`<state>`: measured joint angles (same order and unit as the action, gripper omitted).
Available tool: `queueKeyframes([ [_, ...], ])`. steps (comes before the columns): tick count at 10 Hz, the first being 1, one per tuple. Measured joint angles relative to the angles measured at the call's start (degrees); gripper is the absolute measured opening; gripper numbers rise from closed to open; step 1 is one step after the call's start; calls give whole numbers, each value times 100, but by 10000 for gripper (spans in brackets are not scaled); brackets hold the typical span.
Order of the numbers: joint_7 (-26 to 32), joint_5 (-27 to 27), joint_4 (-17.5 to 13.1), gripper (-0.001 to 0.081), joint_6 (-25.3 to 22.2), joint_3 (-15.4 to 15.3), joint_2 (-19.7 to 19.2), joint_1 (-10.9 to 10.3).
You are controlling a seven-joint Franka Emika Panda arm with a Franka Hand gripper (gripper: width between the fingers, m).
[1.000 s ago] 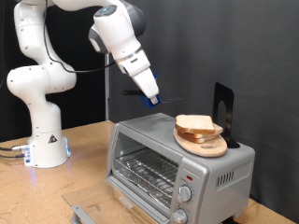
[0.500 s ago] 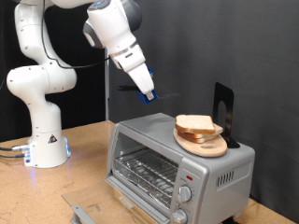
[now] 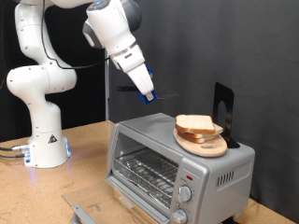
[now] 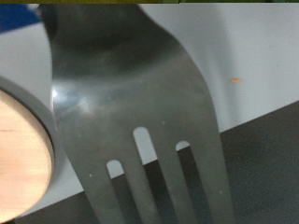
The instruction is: Make a piece of toast with the oven
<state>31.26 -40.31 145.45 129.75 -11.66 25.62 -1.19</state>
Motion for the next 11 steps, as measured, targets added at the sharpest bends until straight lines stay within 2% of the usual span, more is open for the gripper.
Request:
queueKeyframes([
  [4,163,3,24,361,304,-146,-454,-11],
  [10,449,-20,469,361,856,-348,-626,-21],
  [11,468,-50,481,441,914,-352,-622,-37],
])
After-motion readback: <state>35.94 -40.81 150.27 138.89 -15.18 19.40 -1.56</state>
